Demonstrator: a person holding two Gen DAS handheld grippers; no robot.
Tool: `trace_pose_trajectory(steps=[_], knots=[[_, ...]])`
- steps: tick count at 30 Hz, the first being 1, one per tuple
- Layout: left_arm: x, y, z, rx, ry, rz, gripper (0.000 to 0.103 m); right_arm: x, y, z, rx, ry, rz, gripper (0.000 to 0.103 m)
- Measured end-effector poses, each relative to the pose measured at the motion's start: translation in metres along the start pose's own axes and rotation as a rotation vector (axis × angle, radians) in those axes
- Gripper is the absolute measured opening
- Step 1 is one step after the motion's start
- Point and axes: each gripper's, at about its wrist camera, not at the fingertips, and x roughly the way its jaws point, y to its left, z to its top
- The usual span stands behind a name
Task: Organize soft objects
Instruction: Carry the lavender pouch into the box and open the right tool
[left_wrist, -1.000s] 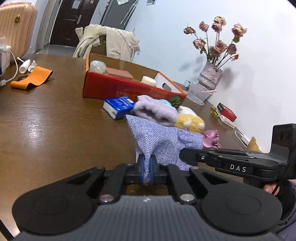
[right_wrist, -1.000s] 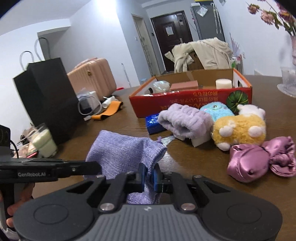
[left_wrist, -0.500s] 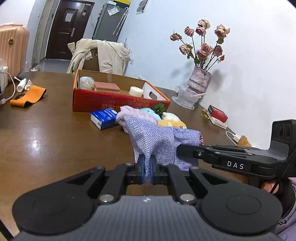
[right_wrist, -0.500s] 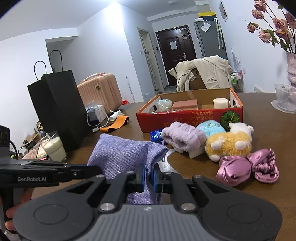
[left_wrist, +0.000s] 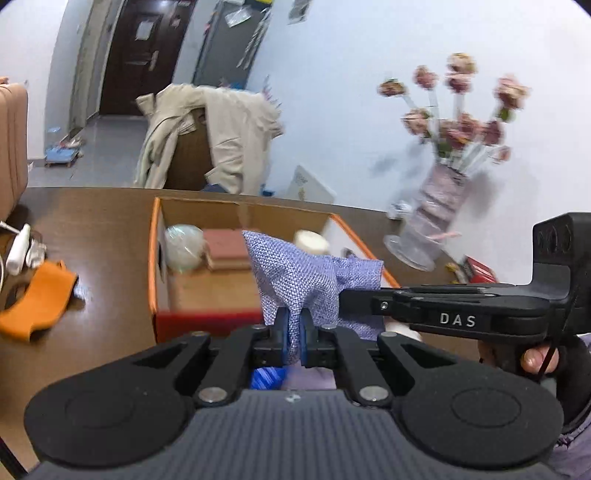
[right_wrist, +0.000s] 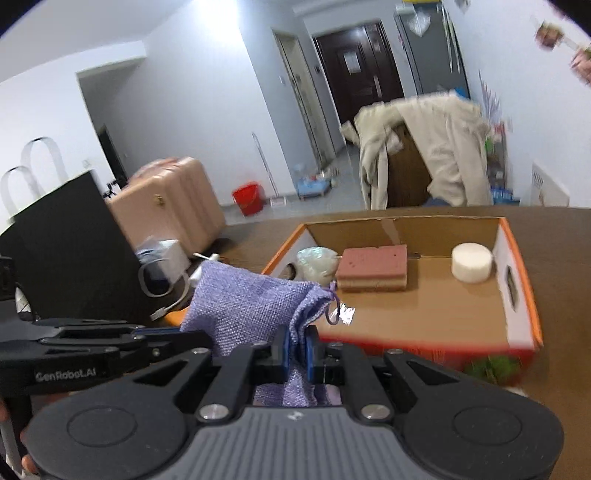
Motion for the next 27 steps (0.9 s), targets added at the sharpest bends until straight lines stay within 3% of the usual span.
trace_pose_trajectory(steps=[6, 8, 11, 13, 16, 18, 21, 27], knots=[[0.088, 0.050, 0.047, -0.063, 0.143, 0.100, 0.006, 0.112, -0.042, 0.057, 0.080, 0.200, -0.020, 0.009], [0.114, 0.063, 0.050, -0.090, 0.185, 0.174, 0.007, 0.146, -0.051, 0.060, 0.094, 0.260, -0.039, 0.009], [0.134, 0.071, 0.044, -0.055, 0.222, 0.222, 0.009, 0.187, -0.057, 0.055, 0.081, 0.324, -0.088, 0.009], [0.138, 0.072, 0.040, -0.034, 0.208, 0.248, 0.020, 0.202, -0.056, 0.049, 0.047, 0.340, -0.115, 0.009], [0.135, 0.073, 0.041, -0.028, 0.203, 0.227, 0.043, 0.210, -0.055, 0.044, 0.034, 0.361, -0.111, 0.017], [0.130, 0.068, 0.041, -0.006, 0.201, 0.233, 0.046, 0.209, -0.051, 0.042, 0.022, 0.371, -0.106, 0.019], [0.117, 0.061, 0.043, 0.011, 0.183, 0.241, 0.050, 0.193, -0.042, 0.044, -0.015, 0.346, -0.129, 0.033], [0.066, 0.038, 0.046, 0.043, 0.135, 0.265, 0.058, 0.116, -0.033, 0.063, -0.056, 0.241, -0.159, 0.039]])
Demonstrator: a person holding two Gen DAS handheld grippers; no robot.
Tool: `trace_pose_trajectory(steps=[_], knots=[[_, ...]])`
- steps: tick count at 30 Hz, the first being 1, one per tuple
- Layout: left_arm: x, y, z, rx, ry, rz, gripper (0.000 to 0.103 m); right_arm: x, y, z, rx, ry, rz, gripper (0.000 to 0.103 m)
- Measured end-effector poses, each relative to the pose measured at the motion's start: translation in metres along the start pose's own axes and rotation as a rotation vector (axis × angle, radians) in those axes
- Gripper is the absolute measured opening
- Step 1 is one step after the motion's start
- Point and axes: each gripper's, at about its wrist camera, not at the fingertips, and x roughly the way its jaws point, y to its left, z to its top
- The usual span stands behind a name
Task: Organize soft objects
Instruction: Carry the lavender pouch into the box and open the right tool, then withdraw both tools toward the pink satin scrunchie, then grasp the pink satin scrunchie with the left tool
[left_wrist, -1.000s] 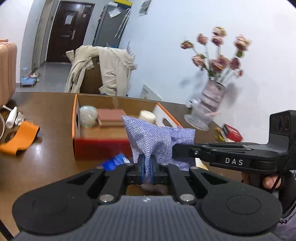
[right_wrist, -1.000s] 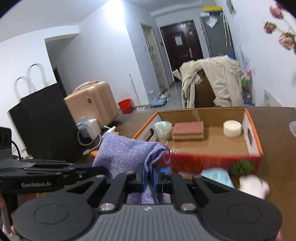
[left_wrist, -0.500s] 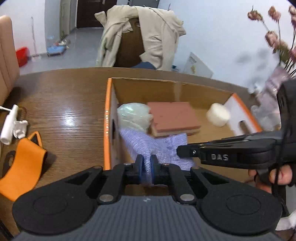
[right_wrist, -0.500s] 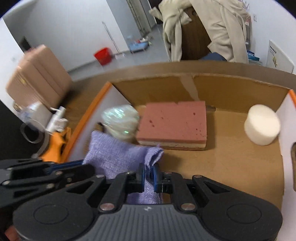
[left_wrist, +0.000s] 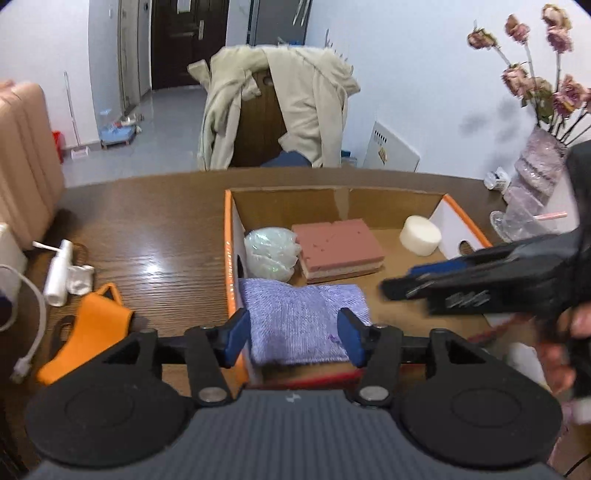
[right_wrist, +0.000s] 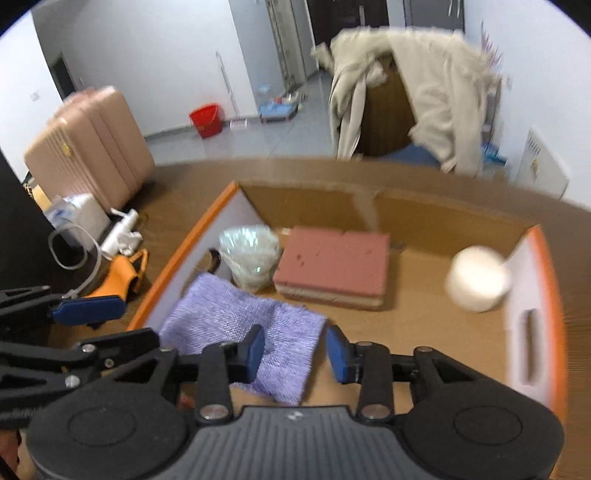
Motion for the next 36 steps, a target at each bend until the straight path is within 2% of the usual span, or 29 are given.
trace_pose_trajectory(steps=[3, 8, 12, 14, 19, 22, 24, 27, 31, 33, 36], knots=[[-0.035, -0.008, -0.006, 0.025, -0.029, 0.012, 0.071, -0.054, -0.004, -0.010, -0.018, -0.066, -0.037, 0.047], [-0.090, -0.025, -0.022, 0.035, -0.075, 0.034, 0.077, -0.133, -0.012, -0.047, -0.036, -0.130, -0.091, 0.056], [-0.127, -0.043, -0.046, 0.044, -0.129, 0.066, 0.087, -0.184, -0.019, -0.083, -0.032, -0.197, -0.106, 0.063], [-0.144, -0.054, -0.065, 0.043, -0.164, 0.080, 0.091, -0.207, -0.021, -0.108, -0.027, -0.238, -0.108, 0.070], [-0.175, -0.080, -0.133, 0.021, -0.266, 0.107, 0.100, -0.250, -0.009, -0.192, -0.067, -0.335, -0.137, 0.079], [-0.186, -0.096, -0.177, -0.015, -0.308, 0.108, 0.103, -0.264, 0.001, -0.244, -0.099, -0.384, -0.172, 0.084], [-0.189, -0.107, -0.205, -0.040, -0.364, 0.118, 0.103, -0.266, 0.006, -0.273, -0.103, -0.409, -0.183, 0.086], [-0.188, -0.123, -0.243, -0.021, -0.412, 0.119, 0.103, -0.265, 0.006, -0.317, -0.085, -0.431, -0.180, 0.087], [-0.172, -0.137, -0.271, -0.027, -0.335, 0.062, 0.103, -0.249, 0.004, -0.370, -0.083, -0.405, -0.167, 0.087], [-0.164, -0.145, -0.275, -0.003, -0.305, 0.050, 0.103, -0.243, 0.000, -0.381, -0.080, -0.385, -0.177, 0.087], [-0.151, -0.157, -0.270, 0.018, -0.301, 0.035, 0.103, -0.236, -0.013, -0.381, -0.045, -0.378, -0.161, 0.086]])
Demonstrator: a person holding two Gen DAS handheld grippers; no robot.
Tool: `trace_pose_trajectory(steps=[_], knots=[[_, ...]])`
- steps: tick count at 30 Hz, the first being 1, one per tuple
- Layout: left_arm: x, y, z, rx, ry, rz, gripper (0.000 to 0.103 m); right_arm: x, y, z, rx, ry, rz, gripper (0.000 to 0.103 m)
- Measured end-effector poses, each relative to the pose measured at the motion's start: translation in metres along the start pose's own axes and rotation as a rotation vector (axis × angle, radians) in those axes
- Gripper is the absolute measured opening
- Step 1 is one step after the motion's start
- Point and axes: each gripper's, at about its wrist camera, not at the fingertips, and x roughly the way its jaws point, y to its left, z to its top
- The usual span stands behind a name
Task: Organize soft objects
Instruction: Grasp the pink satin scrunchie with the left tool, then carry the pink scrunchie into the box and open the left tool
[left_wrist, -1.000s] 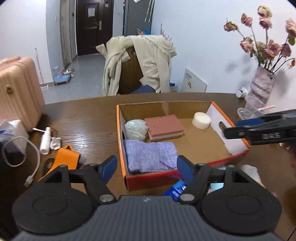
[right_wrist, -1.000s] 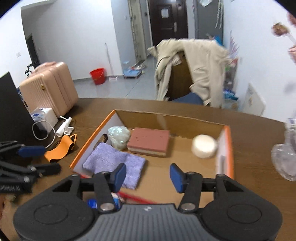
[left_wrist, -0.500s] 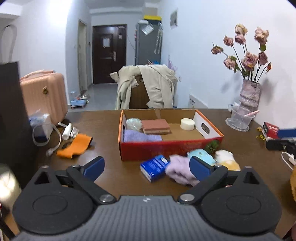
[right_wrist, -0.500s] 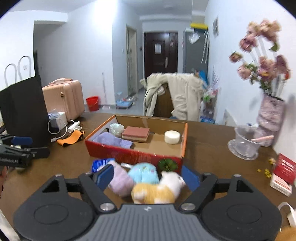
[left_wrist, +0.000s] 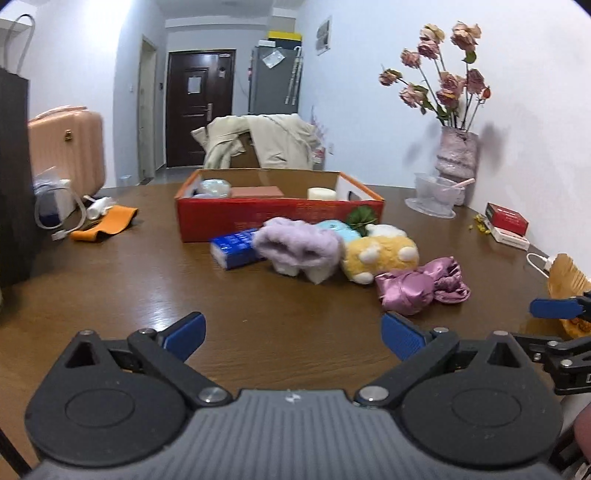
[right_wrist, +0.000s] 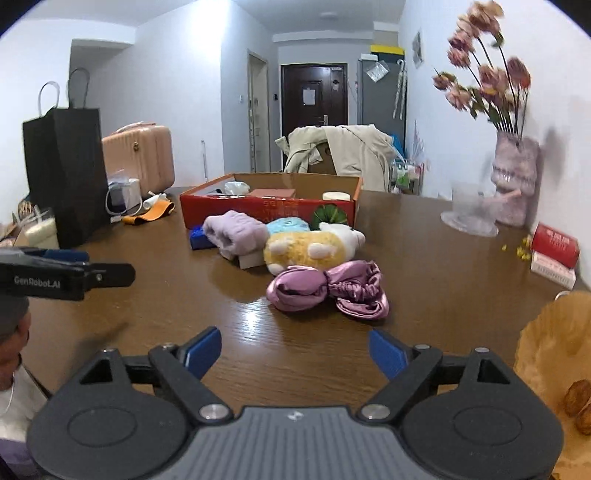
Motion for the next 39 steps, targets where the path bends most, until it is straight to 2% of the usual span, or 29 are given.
trace_pose_trajectory(steps=[6, 9, 11, 13, 17, 18, 19, 20, 21, 28, 33, 39], knots=[[0.046, -0.035, 0.012, -0.016, 0.030, -0.088, 0.103, 0.036, -0.032, 0.015, 0.100, -0.006, -0.053, 0.080], [0.073, -0.056, 0.018, 0.006, 0.041, -0.129, 0.102, 0.060, -0.048, 0.022, 0.153, 0.002, -0.086, 0.069], [0.090, -0.066, 0.020, 0.019, 0.049, -0.151, 0.095, 0.077, -0.059, 0.025, 0.179, 0.016, -0.095, 0.063], [0.109, -0.074, 0.020, 0.023, 0.085, -0.174, 0.080, 0.091, -0.066, 0.028, 0.190, 0.038, -0.104, 0.057], [0.139, -0.075, 0.018, 0.006, 0.176, -0.239, 0.058, 0.117, -0.080, 0.030, 0.214, 0.072, -0.096, 0.048], [0.143, -0.075, 0.017, 0.001, 0.187, -0.257, 0.046, 0.121, -0.082, 0.030, 0.216, 0.077, -0.088, 0.046], [0.148, -0.074, 0.017, -0.003, 0.203, -0.294, 0.031, 0.125, -0.084, 0.030, 0.214, 0.085, -0.077, 0.039], [0.151, -0.073, 0.017, -0.014, 0.216, -0.318, 0.029, 0.128, -0.084, 0.030, 0.213, 0.092, -0.064, 0.027], [0.154, -0.073, 0.017, -0.026, 0.223, -0.329, 0.027, 0.130, -0.084, 0.029, 0.216, 0.097, -0.050, 0.022], [0.154, -0.071, 0.016, -0.036, 0.231, -0.343, 0.018, 0.129, -0.077, 0.028, 0.185, 0.106, -0.049, 0.010], [0.127, -0.070, 0.021, -0.003, 0.192, -0.365, 0.017, 0.107, -0.068, 0.027, 0.179, 0.089, -0.044, 0.008], [0.081, -0.058, 0.024, 0.020, 0.130, -0.397, 0.017, 0.063, -0.043, 0.027, 0.167, 0.023, -0.037, 0.008]])
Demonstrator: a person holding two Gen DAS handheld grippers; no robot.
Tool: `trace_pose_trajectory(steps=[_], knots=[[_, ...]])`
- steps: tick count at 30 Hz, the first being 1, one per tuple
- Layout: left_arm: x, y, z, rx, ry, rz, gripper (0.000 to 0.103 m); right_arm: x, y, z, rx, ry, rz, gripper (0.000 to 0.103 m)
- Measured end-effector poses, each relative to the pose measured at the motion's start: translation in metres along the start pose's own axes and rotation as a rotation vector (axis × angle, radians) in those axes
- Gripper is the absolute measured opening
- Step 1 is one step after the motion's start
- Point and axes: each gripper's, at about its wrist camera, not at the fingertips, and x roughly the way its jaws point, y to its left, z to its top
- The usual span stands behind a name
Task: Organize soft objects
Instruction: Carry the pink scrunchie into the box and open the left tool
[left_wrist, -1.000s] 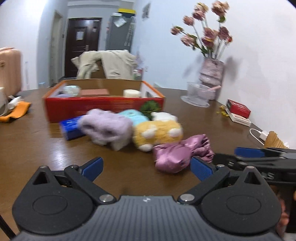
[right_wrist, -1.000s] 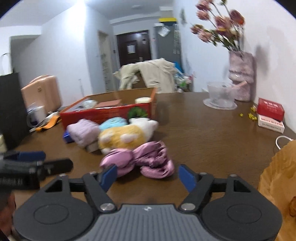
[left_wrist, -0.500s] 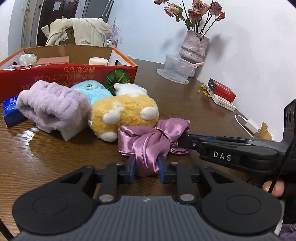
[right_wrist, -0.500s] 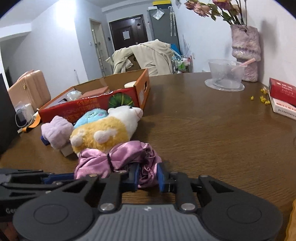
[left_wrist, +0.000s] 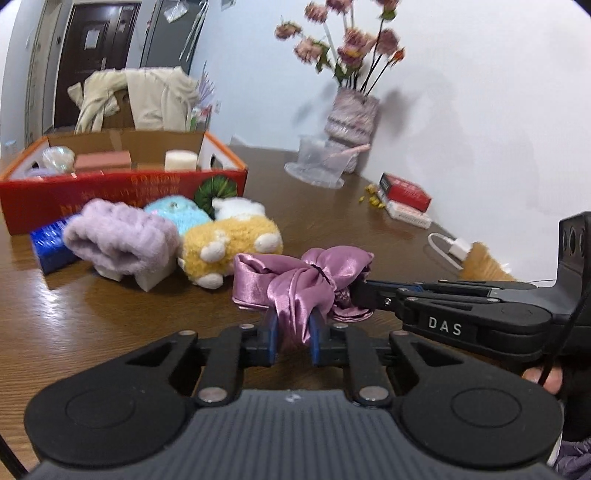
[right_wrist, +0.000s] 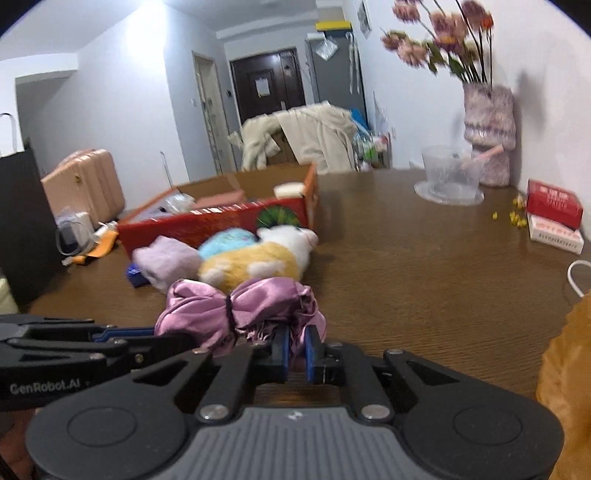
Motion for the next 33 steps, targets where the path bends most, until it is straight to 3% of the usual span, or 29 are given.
trace_pose_trajectory(steps=[4, 9, 14, 19, 23, 27, 30, 33], knots=[[-0.029, 0.008, 0.007, -0.004, -0.058, -0.015, 0.017, -0.021, 0.019, 0.003, -0.006, -0.063, 0.025, 0.008], [-0.044, 0.038, 0.032, -0.023, -0.104, -0.031, 0.017, -0.014, 0.047, 0.027, -0.042, -0.097, 0.046, 0.008], [-0.030, 0.089, 0.094, -0.033, -0.133, -0.045, 0.017, 0.024, 0.065, 0.086, -0.074, -0.133, 0.069, 0.008], [0.030, 0.138, 0.165, -0.040, -0.097, -0.025, 0.017, 0.112, 0.058, 0.159, -0.048, -0.077, 0.062, 0.008], [0.101, 0.178, 0.197, -0.112, -0.003, 0.004, 0.017, 0.194, 0.045, 0.195, -0.031, 0.031, 0.026, 0.008], [0.166, 0.203, 0.212, -0.175, 0.089, 0.024, 0.017, 0.257, 0.043, 0.206, -0.112, 0.102, -0.081, 0.008], [0.206, 0.207, 0.217, -0.152, 0.154, 0.057, 0.018, 0.292, 0.044, 0.205, -0.195, 0.154, -0.156, 0.009], [0.226, 0.208, 0.214, -0.126, 0.203, 0.088, 0.023, 0.310, 0.047, 0.201, -0.253, 0.191, -0.168, 0.011]])
